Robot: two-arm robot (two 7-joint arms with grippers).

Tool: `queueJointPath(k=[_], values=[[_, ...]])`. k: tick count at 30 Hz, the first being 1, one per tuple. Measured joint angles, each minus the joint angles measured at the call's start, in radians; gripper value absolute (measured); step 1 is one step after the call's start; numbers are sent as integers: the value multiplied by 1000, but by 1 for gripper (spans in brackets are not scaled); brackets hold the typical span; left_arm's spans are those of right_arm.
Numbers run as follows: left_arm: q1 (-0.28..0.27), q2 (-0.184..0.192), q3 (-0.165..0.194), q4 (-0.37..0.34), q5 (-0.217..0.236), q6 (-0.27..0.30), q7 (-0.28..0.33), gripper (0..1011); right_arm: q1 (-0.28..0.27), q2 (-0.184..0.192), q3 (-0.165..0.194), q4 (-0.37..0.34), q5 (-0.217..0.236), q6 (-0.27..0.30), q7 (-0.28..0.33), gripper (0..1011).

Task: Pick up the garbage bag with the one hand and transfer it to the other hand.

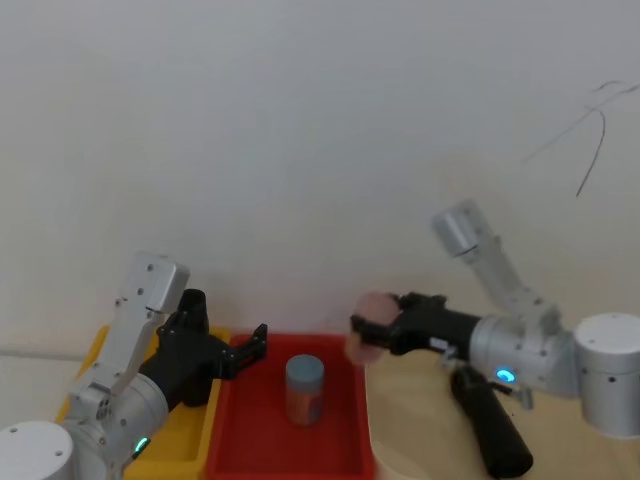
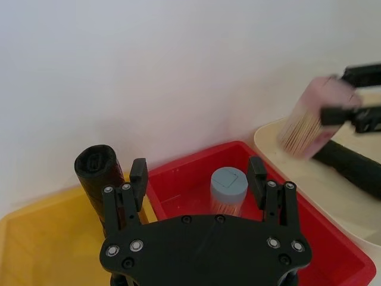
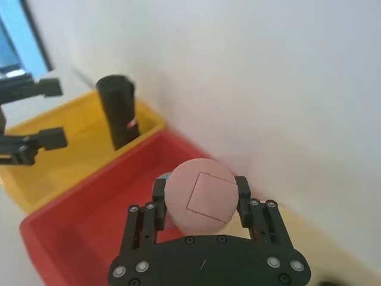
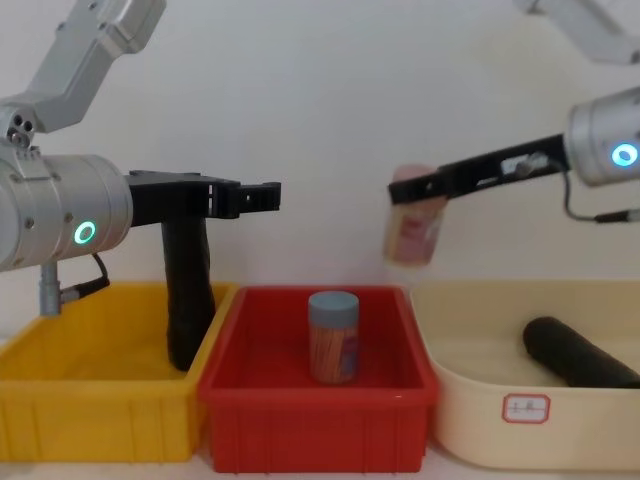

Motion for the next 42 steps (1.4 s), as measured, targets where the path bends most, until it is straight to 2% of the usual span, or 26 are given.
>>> queueJointPath(k=[11,23,29,40,41,42], values=[[0,0,0,0,0,0,0,1000,-68,78,85,-150,13,33,-83,663],[0,0,0,0,0,0,0,1000,-176,164,145,-279,7,96,-149,663],[0,0,0,0,0,0,0,1000,-222,196,166,-308,-1,118,-169,663],[0,0,0,0,0,0,0,1000,-260,216,180,-292,-13,129,-183,663],[0,0,0,0,0,0,0,1000,-263,218,182,-288,-15,130,-183,671],[0,0,0,0,0,0,0,1000,-265,218,183,-287,-15,130,-184,723]])
